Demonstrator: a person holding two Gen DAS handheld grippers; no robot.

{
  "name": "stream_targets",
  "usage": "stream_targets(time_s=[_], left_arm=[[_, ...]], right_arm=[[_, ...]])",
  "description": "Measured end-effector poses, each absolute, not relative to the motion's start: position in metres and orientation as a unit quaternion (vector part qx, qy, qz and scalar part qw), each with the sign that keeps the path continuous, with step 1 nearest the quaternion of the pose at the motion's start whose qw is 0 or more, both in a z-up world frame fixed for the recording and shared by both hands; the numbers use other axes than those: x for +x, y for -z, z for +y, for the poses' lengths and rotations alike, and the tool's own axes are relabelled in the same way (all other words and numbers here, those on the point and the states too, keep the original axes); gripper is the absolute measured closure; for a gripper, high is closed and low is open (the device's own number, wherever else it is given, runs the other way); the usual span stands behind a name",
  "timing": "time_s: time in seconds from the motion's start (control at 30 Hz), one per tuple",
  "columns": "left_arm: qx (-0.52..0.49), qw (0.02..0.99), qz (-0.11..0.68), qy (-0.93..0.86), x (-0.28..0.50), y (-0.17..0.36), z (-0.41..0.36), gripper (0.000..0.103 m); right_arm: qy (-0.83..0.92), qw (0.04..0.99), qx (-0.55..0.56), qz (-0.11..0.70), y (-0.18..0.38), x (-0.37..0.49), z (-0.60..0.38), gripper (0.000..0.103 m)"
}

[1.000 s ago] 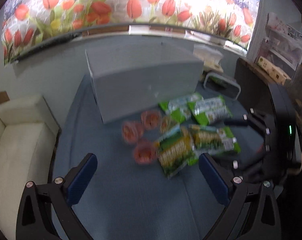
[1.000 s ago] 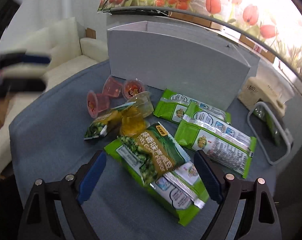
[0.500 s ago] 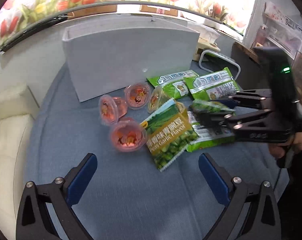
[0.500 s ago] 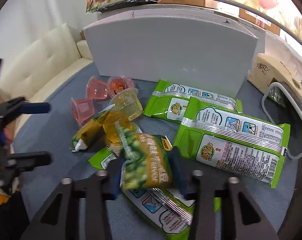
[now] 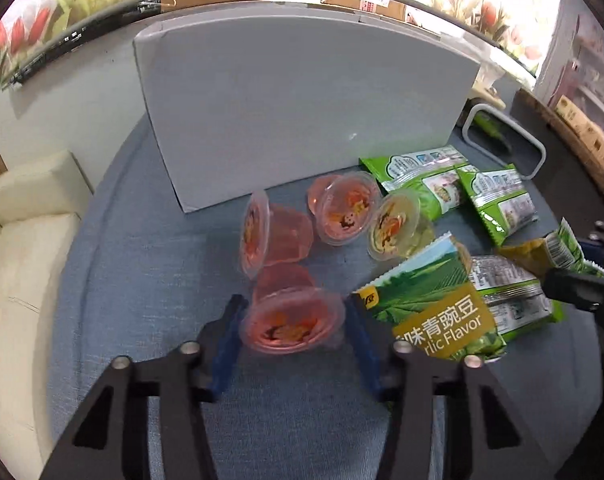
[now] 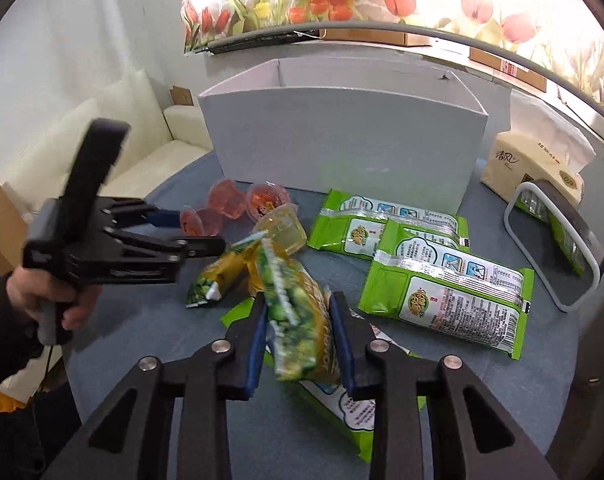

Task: Organize snacks
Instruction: 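Carry pink cup and pea bag into the white box and release both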

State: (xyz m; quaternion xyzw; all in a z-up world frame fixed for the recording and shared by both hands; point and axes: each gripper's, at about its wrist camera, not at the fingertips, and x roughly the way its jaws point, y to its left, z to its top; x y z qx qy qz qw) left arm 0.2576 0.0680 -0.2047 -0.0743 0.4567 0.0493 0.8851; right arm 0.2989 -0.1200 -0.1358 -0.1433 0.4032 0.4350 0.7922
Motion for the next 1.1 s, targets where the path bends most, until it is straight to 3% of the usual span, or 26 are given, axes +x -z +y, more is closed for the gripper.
stream_targets(time_s=[0.47,0.53,0.63,0.77,0.8,1.0,1.1], left_arm=[[-0.091,0.885,0.455,-0.041,0.238,0.200,0.074,0.055],[-0.095,0.885,0.454,-0.037,0.237,0.198,0.074,0.055],[-0.094,0.888,0.448,-0.033,0.235,0.194,0.073,0.055],[-0.092,0.891,0.444,-0.026,0.233,0.190,0.070,0.055],[-0.095,0.891,0.443,-0.024,0.234,0.189,0.071,0.055],[-0.097,0.894,0.438,-0.016,0.229,0.185,0.070,0.055],[-0.094,0.894,0.438,-0.012,0.228,0.184,0.067,0.055]], right_arm=[[-0.402,0.801,-0.181,0.406,0.153,0.293,-0.113,0.073],[-0.396,0.802,-0.183,0.407,0.158,0.294,-0.115,0.060],[-0.387,0.811,-0.165,0.407,0.160,0.294,-0.118,0.025],[-0.393,0.799,-0.172,0.422,0.166,0.291,-0.110,0.023],[-0.393,0.798,-0.179,0.420,0.167,0.289,-0.107,0.024],[-0.419,0.785,-0.182,0.418,0.168,0.278,-0.102,0.066],[-0.426,0.782,-0.173,0.421,0.167,0.274,-0.104,0.074]])
